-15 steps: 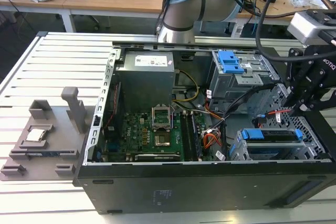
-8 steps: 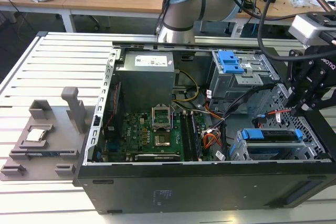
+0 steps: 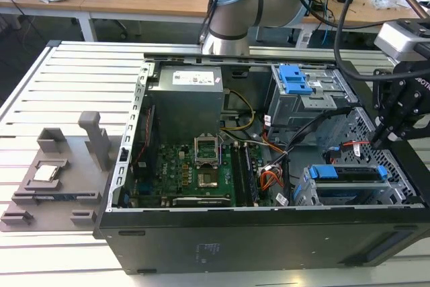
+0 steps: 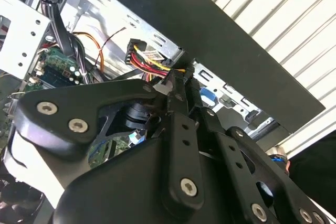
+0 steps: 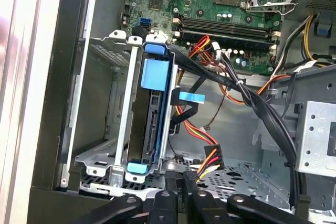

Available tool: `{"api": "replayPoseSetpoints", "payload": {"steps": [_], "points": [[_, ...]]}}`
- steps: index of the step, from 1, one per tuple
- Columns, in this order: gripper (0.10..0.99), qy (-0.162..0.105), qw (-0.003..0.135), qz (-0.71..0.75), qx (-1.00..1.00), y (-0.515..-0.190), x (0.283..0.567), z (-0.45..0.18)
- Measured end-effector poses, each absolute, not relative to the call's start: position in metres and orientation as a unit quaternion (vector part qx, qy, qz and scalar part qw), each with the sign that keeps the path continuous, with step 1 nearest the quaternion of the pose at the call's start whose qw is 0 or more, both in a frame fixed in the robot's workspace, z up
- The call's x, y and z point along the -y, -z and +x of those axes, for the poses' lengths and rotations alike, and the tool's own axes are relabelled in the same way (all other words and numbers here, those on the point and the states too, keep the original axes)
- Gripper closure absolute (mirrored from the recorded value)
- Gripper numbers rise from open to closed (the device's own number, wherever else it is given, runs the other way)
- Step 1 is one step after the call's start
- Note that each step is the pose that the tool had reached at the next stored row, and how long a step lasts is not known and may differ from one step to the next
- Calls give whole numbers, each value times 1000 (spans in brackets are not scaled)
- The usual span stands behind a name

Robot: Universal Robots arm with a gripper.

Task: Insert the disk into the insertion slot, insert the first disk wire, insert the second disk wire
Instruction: 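Insert the first disk wire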

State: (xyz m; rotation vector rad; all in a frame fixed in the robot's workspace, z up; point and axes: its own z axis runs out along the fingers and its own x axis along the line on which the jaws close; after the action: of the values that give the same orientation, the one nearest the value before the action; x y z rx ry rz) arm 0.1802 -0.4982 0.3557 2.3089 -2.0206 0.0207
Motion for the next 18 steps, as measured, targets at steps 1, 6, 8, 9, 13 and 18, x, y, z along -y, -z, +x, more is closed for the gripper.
{"api": "replayPoseSetpoints", "payload": {"steps": [1,6,8,9,13,18], "points": [[918,-7,37,752,658,-356,498,180],[918,-8,38,752,658,-356,499,175],[918,-8,37,752,658,-356,501,168],[918,-9,37,752,658,-356,502,166],[918,-9,37,752,658,-355,515,161],[918,-7,38,727,686,-350,528,160]]}}
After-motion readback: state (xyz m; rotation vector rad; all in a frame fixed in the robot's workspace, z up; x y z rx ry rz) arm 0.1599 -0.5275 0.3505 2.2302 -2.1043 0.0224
